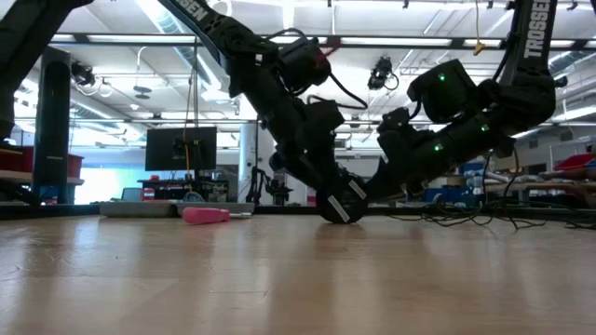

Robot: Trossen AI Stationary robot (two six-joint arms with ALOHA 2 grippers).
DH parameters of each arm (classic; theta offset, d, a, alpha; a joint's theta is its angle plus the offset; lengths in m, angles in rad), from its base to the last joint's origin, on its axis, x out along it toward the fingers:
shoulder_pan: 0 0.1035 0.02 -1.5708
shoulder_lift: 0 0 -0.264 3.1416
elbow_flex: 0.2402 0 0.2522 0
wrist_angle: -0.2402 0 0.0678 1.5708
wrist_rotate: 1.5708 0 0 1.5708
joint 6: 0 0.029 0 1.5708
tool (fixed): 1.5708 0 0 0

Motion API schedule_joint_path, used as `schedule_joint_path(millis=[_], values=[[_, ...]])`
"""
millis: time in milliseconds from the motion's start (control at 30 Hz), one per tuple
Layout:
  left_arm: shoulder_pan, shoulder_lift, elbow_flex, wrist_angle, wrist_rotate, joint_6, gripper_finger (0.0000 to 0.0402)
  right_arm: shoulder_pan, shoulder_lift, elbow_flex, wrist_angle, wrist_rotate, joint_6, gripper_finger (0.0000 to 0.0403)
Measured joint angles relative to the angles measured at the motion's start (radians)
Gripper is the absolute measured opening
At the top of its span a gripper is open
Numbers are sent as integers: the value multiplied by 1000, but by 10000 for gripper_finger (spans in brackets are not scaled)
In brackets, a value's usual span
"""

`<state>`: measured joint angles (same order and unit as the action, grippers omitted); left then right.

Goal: Coil cords
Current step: Uncoil the black wire from the spool

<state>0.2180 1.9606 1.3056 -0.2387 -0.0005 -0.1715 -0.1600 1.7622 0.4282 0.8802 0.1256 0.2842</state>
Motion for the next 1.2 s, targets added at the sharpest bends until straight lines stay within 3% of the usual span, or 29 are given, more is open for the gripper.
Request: schedule_joint_path(millis=[100,200,433,533,800,1100,1200], values=[[-1,7,2,2,19,4,240,0,0,0,-2,0,0,1],[-2,8,2,2,35,7,197,0,0,0,-1,1,0,1],[-4,6,3,-8,67,35,18,-6,-13,-2,-5,-2,-41,5],[-2,-15,0,-47,29,62,7,-11,-53,-1,-9,2,-54,12],[-62,-84,-3,-223,-290,174,2,-14,-127,0,-43,41,-80,15],[-235,-75,-2,-169,-657,314,1,-14,-128,0,-48,42,-79,17],[-264,-59,-2,-170,-693,319,3,-14,-128,0,-49,42,-79,18]])
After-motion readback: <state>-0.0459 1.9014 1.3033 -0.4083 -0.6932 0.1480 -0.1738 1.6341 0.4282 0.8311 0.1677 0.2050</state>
